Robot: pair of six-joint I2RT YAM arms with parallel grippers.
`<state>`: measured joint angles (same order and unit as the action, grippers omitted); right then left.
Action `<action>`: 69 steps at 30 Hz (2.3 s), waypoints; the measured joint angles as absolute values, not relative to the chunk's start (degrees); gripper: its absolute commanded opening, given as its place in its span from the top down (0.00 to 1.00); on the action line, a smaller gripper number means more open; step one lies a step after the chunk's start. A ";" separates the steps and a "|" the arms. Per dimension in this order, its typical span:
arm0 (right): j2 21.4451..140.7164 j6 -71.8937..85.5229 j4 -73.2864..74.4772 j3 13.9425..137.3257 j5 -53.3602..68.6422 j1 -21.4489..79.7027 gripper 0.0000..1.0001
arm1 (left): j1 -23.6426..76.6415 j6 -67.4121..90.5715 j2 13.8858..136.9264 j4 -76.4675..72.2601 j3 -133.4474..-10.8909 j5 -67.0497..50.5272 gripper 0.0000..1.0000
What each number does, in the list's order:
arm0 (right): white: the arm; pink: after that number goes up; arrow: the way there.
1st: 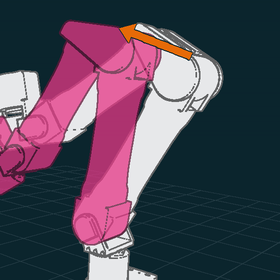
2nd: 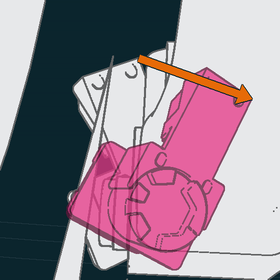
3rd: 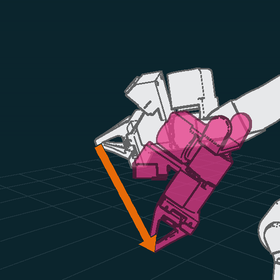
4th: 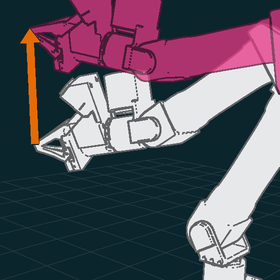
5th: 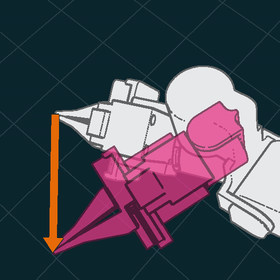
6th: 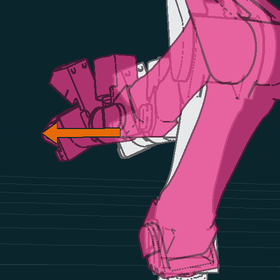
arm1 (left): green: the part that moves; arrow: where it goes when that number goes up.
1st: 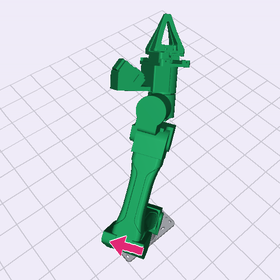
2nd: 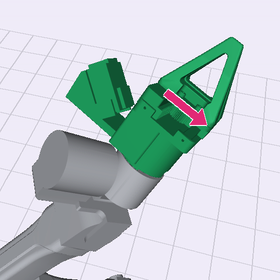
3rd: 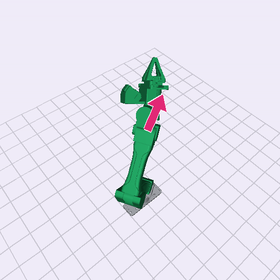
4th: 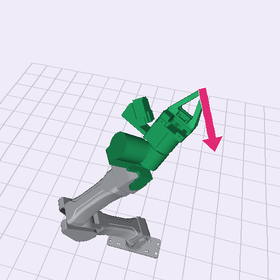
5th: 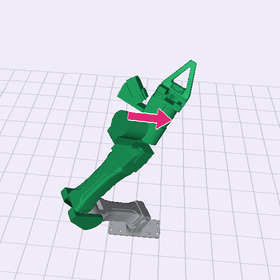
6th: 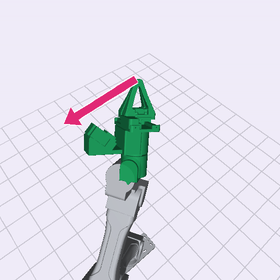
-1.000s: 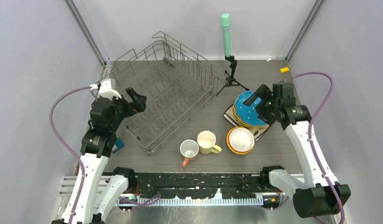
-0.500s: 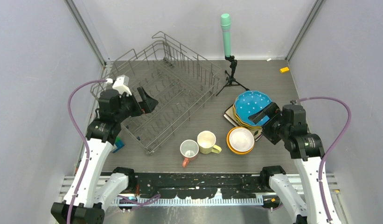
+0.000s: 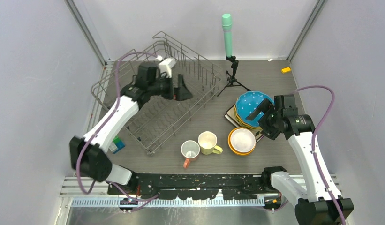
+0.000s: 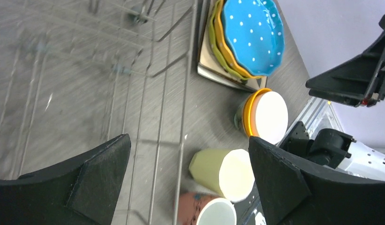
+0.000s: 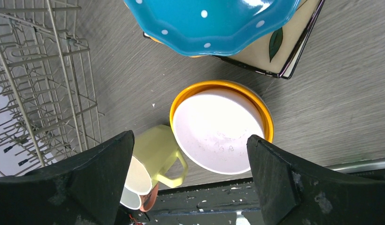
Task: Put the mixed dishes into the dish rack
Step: Move the dish rack to the center of the board.
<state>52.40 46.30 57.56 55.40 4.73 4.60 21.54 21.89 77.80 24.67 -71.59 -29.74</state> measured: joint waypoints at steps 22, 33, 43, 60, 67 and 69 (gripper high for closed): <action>53.56 40.12 57.06 56.99 2.39 4.58 0.02 | 35.64 17.67 111.79 16.99 -95.35 -32.21 0.12; 55.16 39.33 57.01 57.01 2.13 4.58 0.02 | 37.93 13.65 111.74 17.37 -94.21 -33.26 0.14; 55.35 39.38 56.99 57.01 1.74 4.58 0.00 | 38.24 12.53 111.11 17.89 -93.10 -35.77 0.16; 55.66 40.45 55.31 57.01 0.36 4.58 0.00 | 39.88 14.72 110.61 15.35 -90.78 -36.82 0.14; 55.35 41.87 55.29 56.99 -2.66 4.58 0.00 | 40.36 14.55 106.72 15.16 -87.96 -32.40 0.09; 54.94 42.83 55.20 56.77 -4.54 4.60 0.00 | 40.18 14.55 104.81 15.16 -86.94 -31.22 0.08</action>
